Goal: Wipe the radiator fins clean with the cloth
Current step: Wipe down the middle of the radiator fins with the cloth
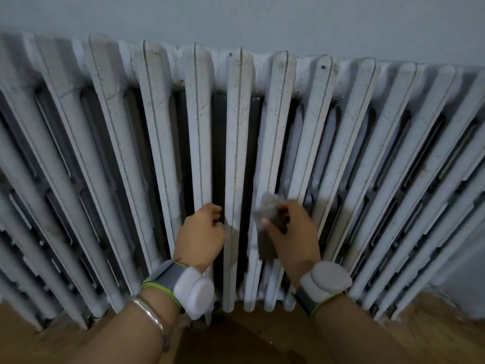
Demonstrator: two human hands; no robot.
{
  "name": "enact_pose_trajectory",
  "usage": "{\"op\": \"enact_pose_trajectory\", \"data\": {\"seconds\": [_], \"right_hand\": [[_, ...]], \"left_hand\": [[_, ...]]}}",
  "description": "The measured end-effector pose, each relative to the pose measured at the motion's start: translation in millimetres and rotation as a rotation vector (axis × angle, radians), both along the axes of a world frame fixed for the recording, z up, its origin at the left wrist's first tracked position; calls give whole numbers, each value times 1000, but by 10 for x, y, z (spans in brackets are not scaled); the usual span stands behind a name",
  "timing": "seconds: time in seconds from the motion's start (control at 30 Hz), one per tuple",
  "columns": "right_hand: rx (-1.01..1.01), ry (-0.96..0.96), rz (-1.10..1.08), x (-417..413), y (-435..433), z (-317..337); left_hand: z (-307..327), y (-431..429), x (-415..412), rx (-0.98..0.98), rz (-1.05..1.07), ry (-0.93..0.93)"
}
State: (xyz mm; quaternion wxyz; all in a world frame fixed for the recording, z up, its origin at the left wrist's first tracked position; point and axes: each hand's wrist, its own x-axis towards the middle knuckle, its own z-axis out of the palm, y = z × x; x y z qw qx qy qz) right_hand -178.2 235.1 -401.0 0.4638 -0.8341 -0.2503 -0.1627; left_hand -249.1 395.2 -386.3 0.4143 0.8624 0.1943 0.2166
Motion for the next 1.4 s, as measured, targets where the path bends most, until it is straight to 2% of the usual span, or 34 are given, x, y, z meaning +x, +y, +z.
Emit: {"op": "enact_pose_trajectory", "data": {"seconds": [0.13,0.3,0.5,0.7,0.93,1.1,1.17,1.27,1.4], "right_hand": [[118,-275,-86,48,173,352],[171,-347,-133,156,301,542],[208,-399,-159,219,376,256],[105,-334,-176,139,387,-312],[83,-228,-187,104,416,-769],[-54,-86,-172,54,336,-966],[-68,-41,-163,18,283,-941],[21,-41,-161,-48,276,-691],[195,-195,-161,-120,349,-173]], "left_hand": [[25,0,18,-125,-114,-33],[51,5,53,-244,-188,-56],[67,24,58,-285,-251,-85],[58,21,55,-263,-293,-117],[7,56,50,-240,-300,-87],[-8,70,64,-229,-289,-84],[-2,63,51,-232,-297,-89],[11,67,33,-241,-318,-100],[11,81,22,-240,-336,-89]]}}
